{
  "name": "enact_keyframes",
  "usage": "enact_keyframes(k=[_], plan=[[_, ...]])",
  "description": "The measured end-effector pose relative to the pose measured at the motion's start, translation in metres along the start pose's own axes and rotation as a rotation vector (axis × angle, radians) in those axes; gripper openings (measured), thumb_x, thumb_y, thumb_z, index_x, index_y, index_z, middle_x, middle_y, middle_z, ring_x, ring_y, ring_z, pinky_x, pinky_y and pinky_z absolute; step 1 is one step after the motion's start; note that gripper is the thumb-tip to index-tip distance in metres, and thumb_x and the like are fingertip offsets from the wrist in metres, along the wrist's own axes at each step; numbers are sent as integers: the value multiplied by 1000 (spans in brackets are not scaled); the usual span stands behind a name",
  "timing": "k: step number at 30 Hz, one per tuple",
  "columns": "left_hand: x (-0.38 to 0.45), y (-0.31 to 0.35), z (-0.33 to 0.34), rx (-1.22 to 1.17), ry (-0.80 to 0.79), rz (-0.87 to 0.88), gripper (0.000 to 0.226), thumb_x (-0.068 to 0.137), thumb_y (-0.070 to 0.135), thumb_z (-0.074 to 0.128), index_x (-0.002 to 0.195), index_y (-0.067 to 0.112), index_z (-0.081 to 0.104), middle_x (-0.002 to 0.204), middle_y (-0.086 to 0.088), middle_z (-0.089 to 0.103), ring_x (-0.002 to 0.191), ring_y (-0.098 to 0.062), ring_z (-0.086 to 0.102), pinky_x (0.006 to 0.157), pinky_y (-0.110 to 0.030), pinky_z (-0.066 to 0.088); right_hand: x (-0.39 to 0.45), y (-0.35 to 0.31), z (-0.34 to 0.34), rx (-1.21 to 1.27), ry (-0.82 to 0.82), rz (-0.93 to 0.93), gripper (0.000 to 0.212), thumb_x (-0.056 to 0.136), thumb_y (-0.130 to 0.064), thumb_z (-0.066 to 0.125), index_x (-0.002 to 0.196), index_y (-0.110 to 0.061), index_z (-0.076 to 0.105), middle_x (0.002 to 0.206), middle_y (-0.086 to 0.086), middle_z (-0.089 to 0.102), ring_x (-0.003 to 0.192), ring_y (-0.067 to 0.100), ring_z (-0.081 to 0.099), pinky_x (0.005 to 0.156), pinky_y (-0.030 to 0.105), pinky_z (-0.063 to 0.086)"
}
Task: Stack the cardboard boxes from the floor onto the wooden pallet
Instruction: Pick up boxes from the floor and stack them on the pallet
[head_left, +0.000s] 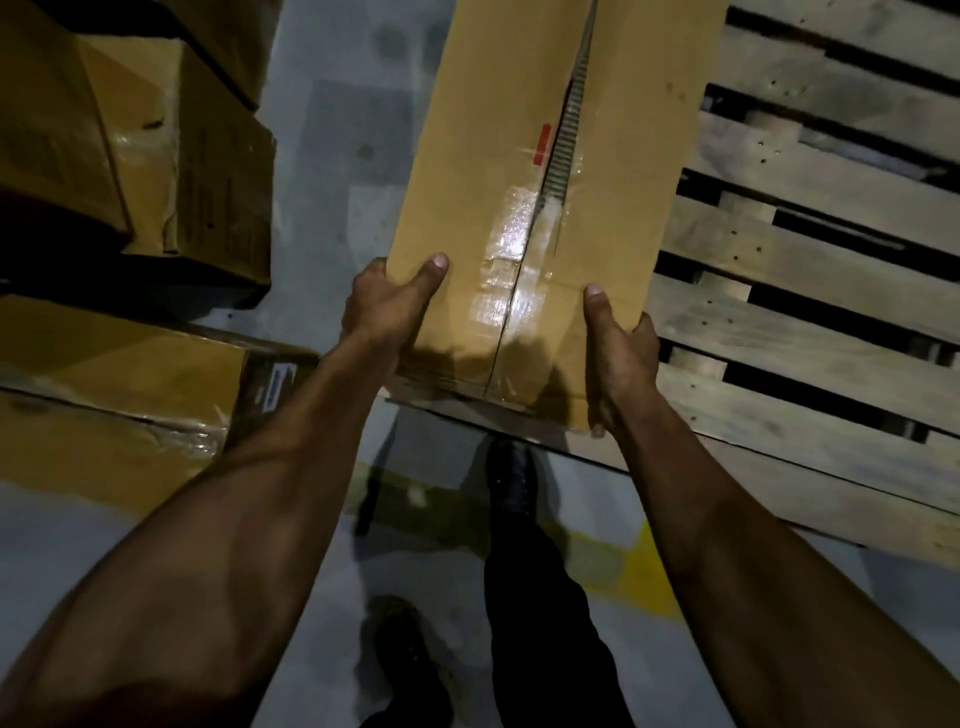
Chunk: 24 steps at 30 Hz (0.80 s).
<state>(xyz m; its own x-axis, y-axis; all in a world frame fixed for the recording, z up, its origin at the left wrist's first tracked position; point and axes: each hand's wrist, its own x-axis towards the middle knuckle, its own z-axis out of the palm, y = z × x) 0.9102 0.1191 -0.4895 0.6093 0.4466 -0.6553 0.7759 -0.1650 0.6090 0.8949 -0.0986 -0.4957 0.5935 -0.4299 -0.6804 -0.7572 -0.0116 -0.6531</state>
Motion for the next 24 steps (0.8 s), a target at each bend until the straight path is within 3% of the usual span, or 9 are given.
enact_keyframes(k=[3, 7, 11, 17, 20, 24], plan=[[-3, 1, 4, 25, 4, -3, 43, 80, 63, 72, 103, 31, 57, 105, 3, 65, 101, -26, 61, 96, -44, 53, 0, 8, -8, -12, 19, 2, 71, 76, -67, 71, 132, -25, 60, 119, -4, 66, 111, 21, 62, 103, 40, 49], [-1, 9, 10, -19, -16, 3, 45, 80, 63, 72, 107, 29, 58, 109, 1, 67, 105, -28, 62, 97, -46, 53, 13, -4, -12, -36, 38, -39, 77, 68, -74, 68, 128, -26, 63, 117, -3, 68, 108, 23, 63, 101, 43, 52], [9, 23, 19, -71, -26, 36, 49, 83, 61, 71, 115, 25, 60, 110, 1, 68, 101, -25, 65, 94, -48, 55, 34, -21, -11, -53, 49, -77, 61, 80, -64, 71, 126, -25, 63, 112, -3, 67, 103, 22, 64, 99, 41, 53], [11, 23, 25, 67, -18, 103, 62, 86, 66, 62, 129, 23, 53, 118, 1, 62, 109, -27, 61, 100, -50, 51, 42, -22, -15, -68, 20, -90, 69, 83, -62, 69, 136, -20, 52, 116, -3, 61, 108, 20, 60, 98, 37, 50], [9, 17, 18, 112, -67, 154, 64, 90, 60, 62, 138, 20, 47, 121, 1, 58, 112, -25, 58, 101, -46, 50, 38, -22, -16, -99, 22, -91, 71, 87, -60, 67, 140, -18, 46, 116, -3, 58, 107, 19, 57, 98, 37, 49], [3, 7, 11, 85, -81, 114, 59, 90, 55, 67, 131, 15, 57, 112, 1, 61, 108, -24, 60, 94, -38, 52, 28, -15, -17, -120, 17, -86, 72, 83, -65, 67, 137, -21, 49, 120, -2, 62, 112, 24, 60, 102, 46, 50]])
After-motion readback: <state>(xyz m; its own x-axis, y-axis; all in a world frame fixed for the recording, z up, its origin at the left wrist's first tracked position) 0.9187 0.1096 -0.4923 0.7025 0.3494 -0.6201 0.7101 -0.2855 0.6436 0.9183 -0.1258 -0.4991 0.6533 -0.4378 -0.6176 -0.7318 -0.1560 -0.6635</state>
